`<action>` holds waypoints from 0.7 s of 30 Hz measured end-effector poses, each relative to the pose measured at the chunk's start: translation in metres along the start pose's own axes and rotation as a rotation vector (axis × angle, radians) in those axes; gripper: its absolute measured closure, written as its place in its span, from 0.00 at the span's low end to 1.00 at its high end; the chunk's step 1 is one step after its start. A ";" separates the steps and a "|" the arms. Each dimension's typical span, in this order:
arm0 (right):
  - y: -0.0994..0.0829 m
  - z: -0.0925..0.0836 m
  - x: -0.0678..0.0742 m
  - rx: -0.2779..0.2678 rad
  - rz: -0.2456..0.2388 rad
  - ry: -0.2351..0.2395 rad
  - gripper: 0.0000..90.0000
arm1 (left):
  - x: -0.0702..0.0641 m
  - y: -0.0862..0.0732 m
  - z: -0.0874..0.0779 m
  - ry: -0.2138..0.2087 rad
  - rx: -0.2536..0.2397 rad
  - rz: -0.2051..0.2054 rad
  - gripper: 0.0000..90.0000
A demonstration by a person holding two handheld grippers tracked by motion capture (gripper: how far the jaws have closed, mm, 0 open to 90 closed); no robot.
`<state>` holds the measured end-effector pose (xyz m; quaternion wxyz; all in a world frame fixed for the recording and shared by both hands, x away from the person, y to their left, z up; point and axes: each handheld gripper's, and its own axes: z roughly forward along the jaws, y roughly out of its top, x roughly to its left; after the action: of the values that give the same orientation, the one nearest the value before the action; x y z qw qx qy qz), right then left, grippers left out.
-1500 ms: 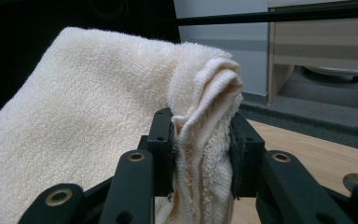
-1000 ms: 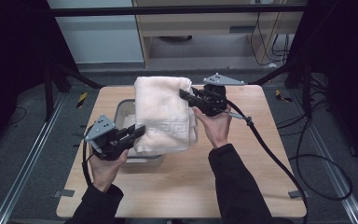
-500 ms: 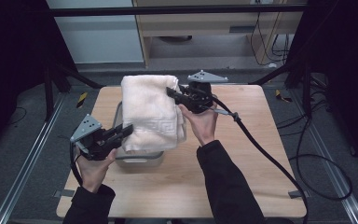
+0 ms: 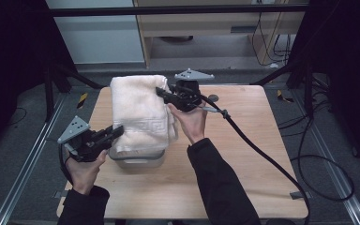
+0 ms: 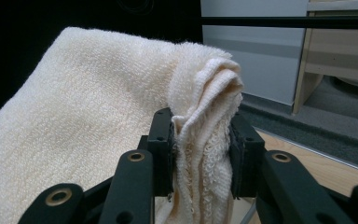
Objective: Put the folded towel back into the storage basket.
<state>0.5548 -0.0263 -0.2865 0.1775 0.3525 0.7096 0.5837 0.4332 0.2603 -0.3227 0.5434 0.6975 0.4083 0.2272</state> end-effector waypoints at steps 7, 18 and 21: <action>0.001 0.014 0.006 0.011 -0.004 0.005 0.74 | 0.010 -0.002 -0.005 0.020 0.003 -0.009 0.85; 0.001 0.038 0.012 0.038 -0.007 0.015 0.74 | 0.028 -0.006 -0.007 0.043 0.023 -0.029 0.85; -0.001 0.044 0.013 0.041 0.000 0.020 0.74 | 0.032 -0.008 -0.007 0.050 0.030 -0.030 0.85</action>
<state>0.5751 0.0137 -0.2972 0.1633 0.3502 0.7232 0.5725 0.4431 0.2915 -0.3320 0.5256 0.6936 0.4354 0.2303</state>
